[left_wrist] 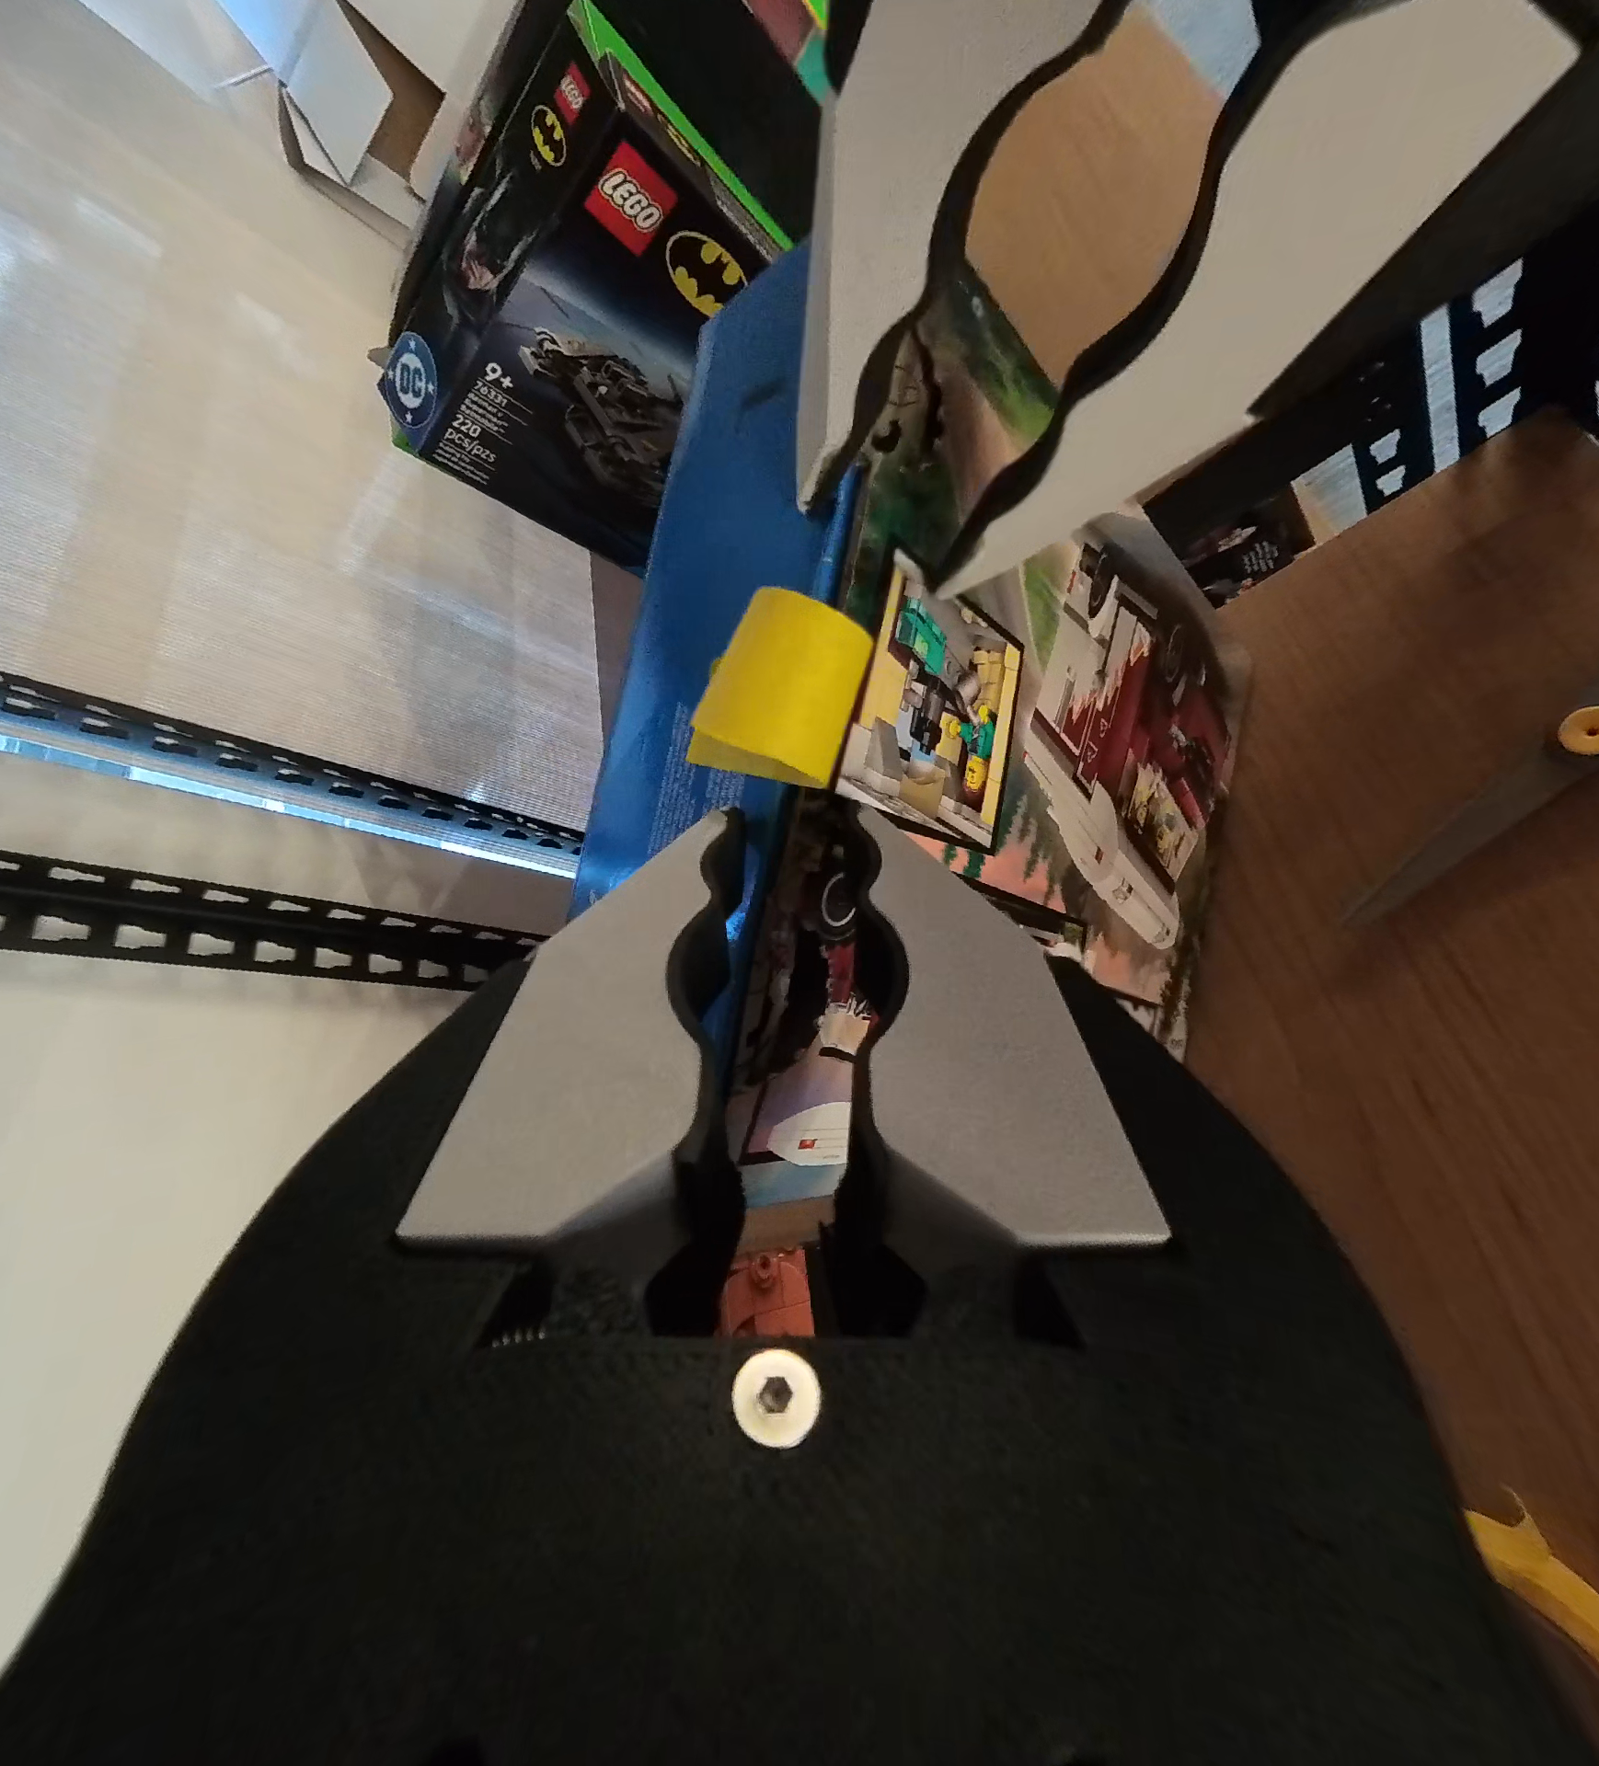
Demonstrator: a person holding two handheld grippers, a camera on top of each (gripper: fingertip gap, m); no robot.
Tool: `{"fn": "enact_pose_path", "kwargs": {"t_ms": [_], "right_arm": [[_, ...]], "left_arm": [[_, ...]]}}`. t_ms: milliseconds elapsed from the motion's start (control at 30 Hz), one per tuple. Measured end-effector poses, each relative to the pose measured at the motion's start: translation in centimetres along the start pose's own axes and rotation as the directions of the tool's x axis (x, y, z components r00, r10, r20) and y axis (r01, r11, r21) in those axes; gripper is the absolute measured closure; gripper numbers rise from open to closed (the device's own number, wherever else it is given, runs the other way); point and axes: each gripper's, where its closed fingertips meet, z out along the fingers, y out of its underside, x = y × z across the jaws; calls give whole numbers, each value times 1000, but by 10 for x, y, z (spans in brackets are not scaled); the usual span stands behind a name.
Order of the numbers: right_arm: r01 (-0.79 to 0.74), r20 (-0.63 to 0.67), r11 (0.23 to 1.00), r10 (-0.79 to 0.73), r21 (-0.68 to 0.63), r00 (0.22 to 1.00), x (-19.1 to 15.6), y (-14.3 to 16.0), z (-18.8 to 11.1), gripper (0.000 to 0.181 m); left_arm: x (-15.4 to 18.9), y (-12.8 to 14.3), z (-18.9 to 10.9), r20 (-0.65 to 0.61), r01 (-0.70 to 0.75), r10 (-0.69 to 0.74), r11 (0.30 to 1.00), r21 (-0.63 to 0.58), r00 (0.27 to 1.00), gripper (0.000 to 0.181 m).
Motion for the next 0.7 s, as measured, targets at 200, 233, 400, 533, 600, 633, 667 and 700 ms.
{"fn": "enact_pose_path", "kwargs": {"t_ms": [200,233,400,533,600,633,667,700], "right_arm": [[-93,-6,993,94,77,996,1,-1,0,155],[-97,-3,992,98,79,995,1,-1,0,155],[-112,3,990,112,88,994,0,-1,-1,155],[-123,4,988,123,93,992,0,-1,-1,155],[-127,7,987,127,95,992,0,-1,-1,155],[-129,7,987,129,97,992,0,-1,-1,155],[-128,7,987,128,99,992,0,-1,-1,155],[-130,6,987,130,99,992,0,-1,-2,155]], "left_arm": [[0,0,0,9,4,-4,1000,-4,1000,163],[0,0,0,9,5,-5,1000,-8,1000,163],[-1,-1,-3,63,-58,59,998,-21,996,160],[2,-16,-11,14,24,-25,996,80,1000,157],[1,-26,-17,-74,149,-140,979,139,987,153],[2,-28,-18,-135,218,-200,966,138,970,147],[4,-28,-18,-196,283,-257,952,116,946,141],[7,-27,-17,-246,333,-303,939,89,921,137]]}}
